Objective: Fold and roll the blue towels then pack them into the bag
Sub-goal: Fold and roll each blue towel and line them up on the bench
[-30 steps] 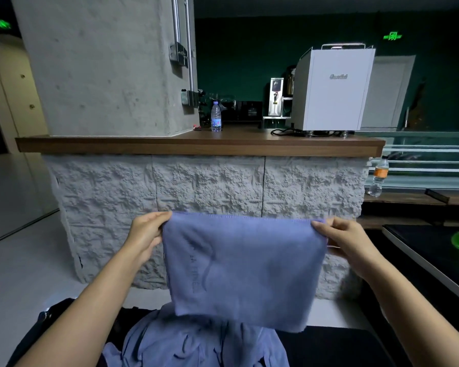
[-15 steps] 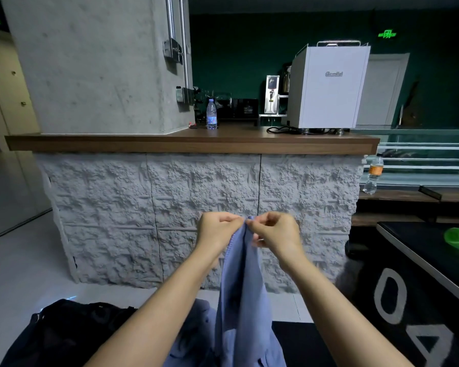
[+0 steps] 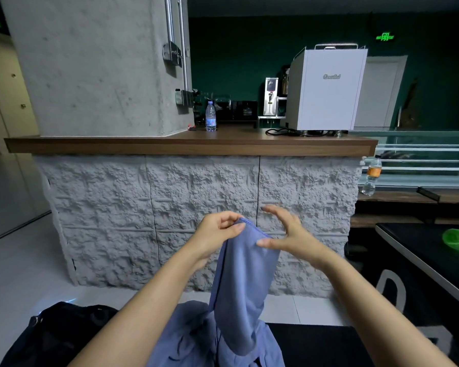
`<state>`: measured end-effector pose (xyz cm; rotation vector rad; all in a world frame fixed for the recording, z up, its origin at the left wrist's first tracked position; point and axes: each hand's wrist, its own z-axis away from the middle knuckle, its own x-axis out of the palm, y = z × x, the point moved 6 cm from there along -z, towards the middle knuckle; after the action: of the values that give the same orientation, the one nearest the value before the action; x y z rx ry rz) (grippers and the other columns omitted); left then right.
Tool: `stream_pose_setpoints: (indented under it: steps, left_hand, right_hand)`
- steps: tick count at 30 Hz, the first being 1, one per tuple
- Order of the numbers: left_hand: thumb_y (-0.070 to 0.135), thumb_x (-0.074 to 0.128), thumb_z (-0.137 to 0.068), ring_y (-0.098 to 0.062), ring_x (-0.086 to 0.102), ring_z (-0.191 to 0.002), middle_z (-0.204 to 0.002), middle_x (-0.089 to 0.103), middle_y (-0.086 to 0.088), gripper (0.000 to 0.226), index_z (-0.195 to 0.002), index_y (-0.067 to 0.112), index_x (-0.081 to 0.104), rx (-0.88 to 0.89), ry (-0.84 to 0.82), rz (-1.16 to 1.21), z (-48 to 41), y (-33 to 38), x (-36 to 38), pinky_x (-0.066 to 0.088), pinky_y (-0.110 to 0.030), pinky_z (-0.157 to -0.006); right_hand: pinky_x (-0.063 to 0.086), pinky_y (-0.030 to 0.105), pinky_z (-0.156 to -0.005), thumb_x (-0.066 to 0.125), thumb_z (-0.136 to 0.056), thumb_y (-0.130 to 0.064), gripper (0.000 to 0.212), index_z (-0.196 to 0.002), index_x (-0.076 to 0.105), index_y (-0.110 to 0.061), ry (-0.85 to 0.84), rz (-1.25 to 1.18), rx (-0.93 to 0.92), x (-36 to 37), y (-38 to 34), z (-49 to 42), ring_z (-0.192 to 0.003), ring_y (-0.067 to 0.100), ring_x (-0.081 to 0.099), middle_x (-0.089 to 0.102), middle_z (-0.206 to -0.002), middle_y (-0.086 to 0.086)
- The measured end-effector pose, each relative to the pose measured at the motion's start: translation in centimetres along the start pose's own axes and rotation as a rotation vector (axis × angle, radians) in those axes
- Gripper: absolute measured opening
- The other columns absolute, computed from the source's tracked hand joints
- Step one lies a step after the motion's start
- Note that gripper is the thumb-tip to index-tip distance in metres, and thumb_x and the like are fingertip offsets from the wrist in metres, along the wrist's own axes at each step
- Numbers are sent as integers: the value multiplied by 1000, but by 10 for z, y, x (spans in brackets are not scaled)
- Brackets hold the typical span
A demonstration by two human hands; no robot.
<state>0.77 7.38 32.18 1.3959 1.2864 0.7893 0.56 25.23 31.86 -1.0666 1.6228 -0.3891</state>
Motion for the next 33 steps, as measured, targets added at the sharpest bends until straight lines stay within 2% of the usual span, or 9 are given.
stream_pose_setpoints:
  steps: [3,6,10,13,18,21,24,29,33]
  left_hand:
    - [7,60,-89,-9,60,-90,-94,68,2,14,-99,15,65,-51,-97,63,-2,-7,-10,46,-24,-83]
    - [10,61,-88,-11,60,-87,-91,68,0,16,-104,12,65,-129,-129,58,-4,-16,-24,46,-29,-85]
    - [7,61,-89,-14,59,-84,-88,69,-3,12,-98,11,66,-154,-16,62,-11,-22,-42,45,-26,-78]
    - [4,60,-89,-13,62,-83,-91,69,-4,12,-96,11,66,-79,117,108,-21,-11,-47,50,-24,-79]
    - [3,63,-86,-15,59,-86,-84,67,-2,15,-82,18,66,-142,137,-146,-24,-36,-33,46,-22,-77]
    - [5,62,-87,-15,59,-82,-85,67,-5,12,-83,16,66,-117,133,-118,-23,-39,-23,46,-22,-77]
    - [8,63,-87,-15,62,-82,-90,69,-9,8,-94,9,67,-131,116,-112,-23,-36,-13,50,-29,-81]
    - [8,63,-88,-14,60,-76,-85,68,-9,6,-88,14,64,-158,54,-69,-28,-39,12,51,-25,-74]
    - [8,63,-88,-11,56,-70,-78,66,-3,6,-85,13,64,-215,24,-47,-43,-66,32,46,-22,-69]
  right_hand:
    - [38,19,-100,82,-68,-32,85,-141,39,-30,-327,-175,186,13,28,7,-121,1,47,51,-133,-13]
    - [48,30,-91,80,-75,-25,37,-108,66,-16,-452,-209,226,16,44,14,-95,14,63,69,-105,2]
    - [46,26,-77,75,-80,-18,23,-88,66,1,-272,-241,191,-11,32,7,-77,13,61,68,-83,8]
    - [46,18,-69,72,-82,-16,11,-81,65,-7,-47,-278,105,-37,7,-3,-71,8,60,67,-75,4]
    - [37,16,-51,76,-77,-11,18,-68,61,-14,74,24,98,-30,25,3,-45,-5,44,55,-58,-2]
    - [36,17,-55,81,-72,-16,22,-76,65,-2,249,-134,165,-47,44,10,-51,-2,44,51,-57,-2]
    - [39,31,-66,82,-59,-41,51,-82,67,2,223,-193,196,-53,55,19,-69,16,49,56,-71,10]
    - [37,13,-52,78,-75,-12,13,-77,67,-4,186,-196,219,-68,64,32,-56,4,49,58,-62,2]
    - [34,9,-46,74,-80,-7,8,-80,67,-6,157,-154,298,-73,99,33,-48,-3,47,59,-61,0]
